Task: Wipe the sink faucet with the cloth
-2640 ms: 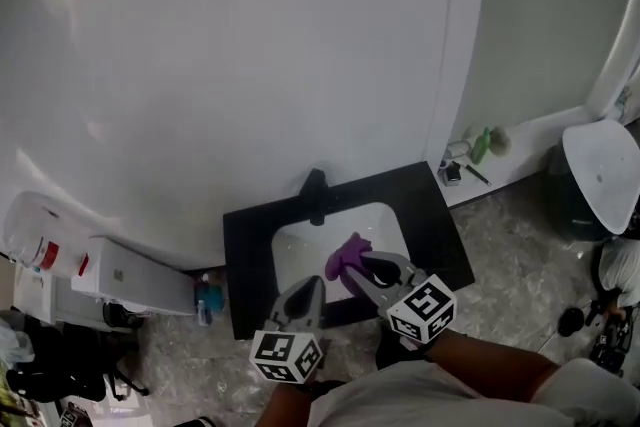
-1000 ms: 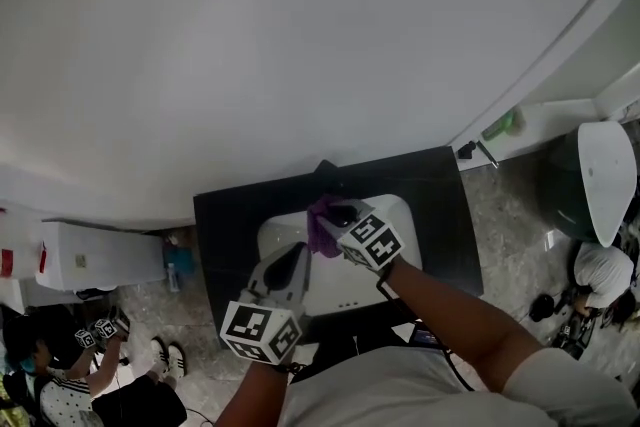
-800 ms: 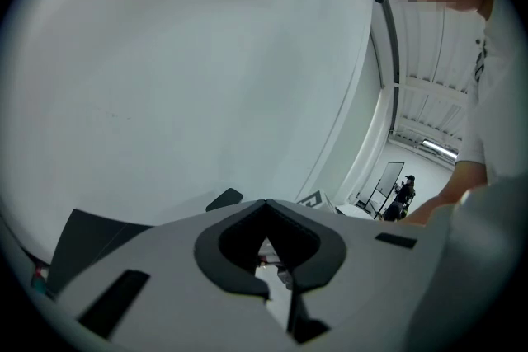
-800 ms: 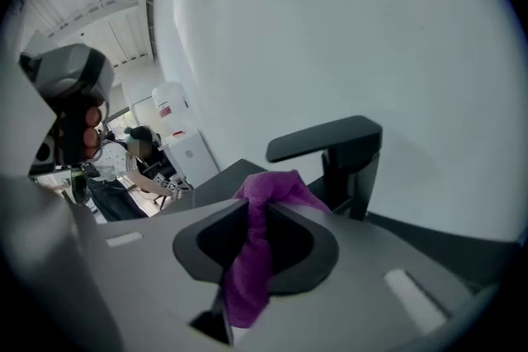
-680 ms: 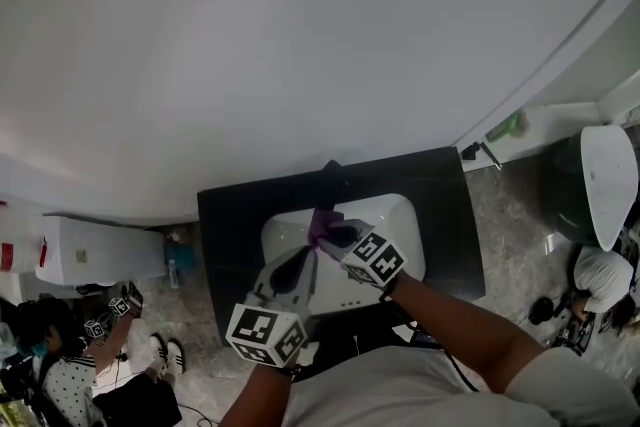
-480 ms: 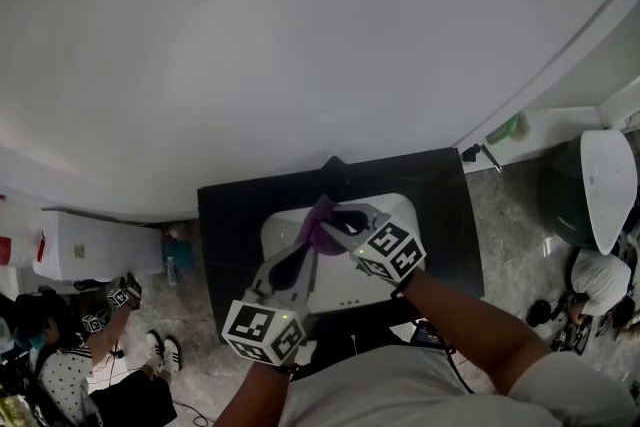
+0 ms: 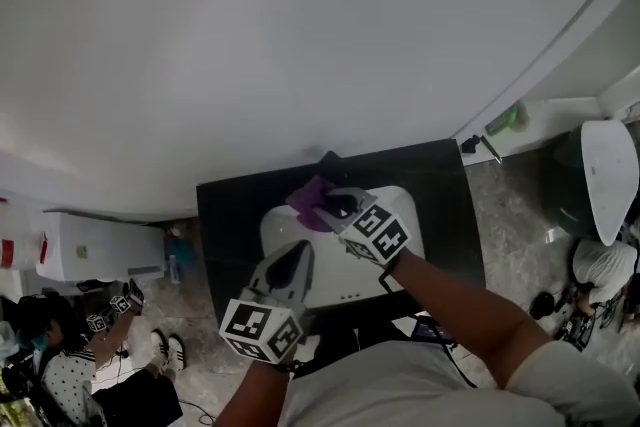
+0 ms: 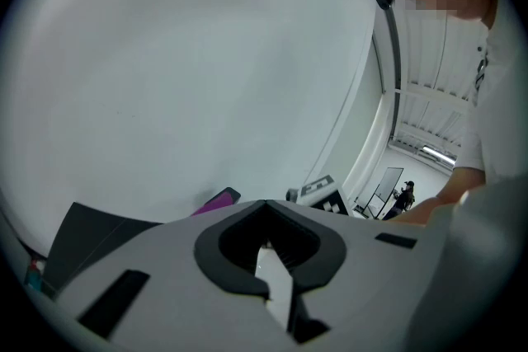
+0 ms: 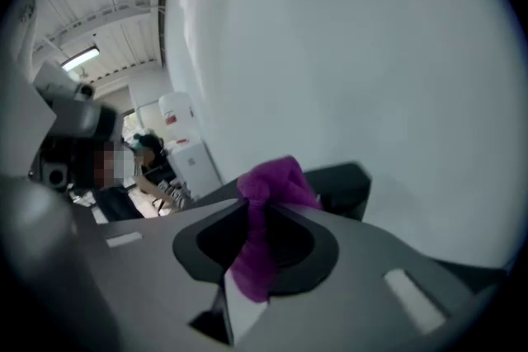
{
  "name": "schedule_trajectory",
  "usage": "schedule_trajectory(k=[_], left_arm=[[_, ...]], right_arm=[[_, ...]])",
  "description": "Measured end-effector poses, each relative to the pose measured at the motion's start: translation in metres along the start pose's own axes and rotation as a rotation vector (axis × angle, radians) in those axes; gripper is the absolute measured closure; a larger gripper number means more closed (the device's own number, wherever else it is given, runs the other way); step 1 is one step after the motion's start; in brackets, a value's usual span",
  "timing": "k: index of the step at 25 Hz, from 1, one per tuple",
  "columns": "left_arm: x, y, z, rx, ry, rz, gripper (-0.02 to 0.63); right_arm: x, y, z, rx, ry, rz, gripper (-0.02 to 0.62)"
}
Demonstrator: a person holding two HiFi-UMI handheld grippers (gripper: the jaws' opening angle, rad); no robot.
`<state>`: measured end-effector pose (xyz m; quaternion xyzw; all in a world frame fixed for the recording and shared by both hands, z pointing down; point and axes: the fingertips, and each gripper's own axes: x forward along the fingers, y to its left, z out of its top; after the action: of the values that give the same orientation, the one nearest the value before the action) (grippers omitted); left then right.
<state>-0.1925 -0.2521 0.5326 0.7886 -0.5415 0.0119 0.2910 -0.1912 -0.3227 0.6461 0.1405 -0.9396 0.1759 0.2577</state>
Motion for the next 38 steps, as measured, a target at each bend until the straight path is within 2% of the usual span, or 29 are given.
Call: schedule_trajectory(k=[2, 3, 5, 7, 9, 12, 17, 19, 21, 24, 27, 30, 33, 36, 38], left_arm=[[0.001, -0.002, -0.003, -0.002, 0.008, -0.004, 0.600], [0.001, -0.004, -0.004, -0.001, 0.009, -0.008, 0.600], [0.002, -0.008, -0.002, 0.009, 0.011, -0.013, 0.600], [0.004, -0.009, 0.000, 0.018, 0.012, -0.012, 0.600], [0.004, -0.009, -0.001, 0.017, 0.011, -0.007, 0.600], [0.003, -0.015, -0.004, 0.013, 0.011, -0.005, 0.600], [0.004, -0.014, -0.010, 0.007, 0.015, -0.006, 0.600], [0.004, -0.014, -0.010, 0.000, 0.014, -0.006, 0.600], [0.006, -0.016, -0.008, 0.004, 0.009, -0.010, 0.600], [0.008, -0.017, -0.003, 0.010, -0.001, -0.012, 0.600], [0.009, -0.018, -0.003, 0.010, -0.005, -0.009, 0.600], [0.010, -0.016, -0.006, 0.008, 0.006, -0.004, 0.600], [0.005, -0.009, -0.008, 0.008, 0.019, 0.014, 0.600], [-0.005, -0.001, -0.004, 0.007, 0.013, 0.046, 0.600], [-0.009, 0.002, 0.001, 0.012, -0.004, 0.062, 0.600]], right_arm=[[0.001, 0.018, -0.043, 0.026, 0.085, 0.032, 0.534], [-0.002, 0.020, -0.054, 0.043, 0.096, 0.027, 0.534], [-0.013, 0.002, -0.049, 0.048, 0.059, -0.036, 0.534], [-0.015, -0.029, -0.028, 0.035, 0.023, -0.119, 0.534], [-0.001, -0.051, -0.019, 0.040, 0.044, -0.147, 0.532], [0.013, -0.051, -0.029, 0.031, 0.069, -0.126, 0.533], [-0.007, -0.005, -0.081, 0.067, 0.152, -0.020, 0.534], [-0.021, -0.004, -0.093, 0.065, 0.150, -0.044, 0.534], [-0.039, -0.027, -0.076, 0.044, 0.094, -0.129, 0.534], [-0.055, -0.072, -0.029, -0.002, 0.003, -0.249, 0.534], [-0.040, -0.099, -0.006, 0.005, -0.008, -0.280, 0.534], [-0.009, -0.114, -0.022, 0.026, 0.044, -0.287, 0.534], [0.022, -0.128, -0.065, 0.090, 0.138, -0.296, 0.534], [0.050, -0.129, -0.118, 0.099, 0.301, -0.256, 0.532], [0.054, -0.129, -0.130, 0.093, 0.343, -0.235, 0.531]])
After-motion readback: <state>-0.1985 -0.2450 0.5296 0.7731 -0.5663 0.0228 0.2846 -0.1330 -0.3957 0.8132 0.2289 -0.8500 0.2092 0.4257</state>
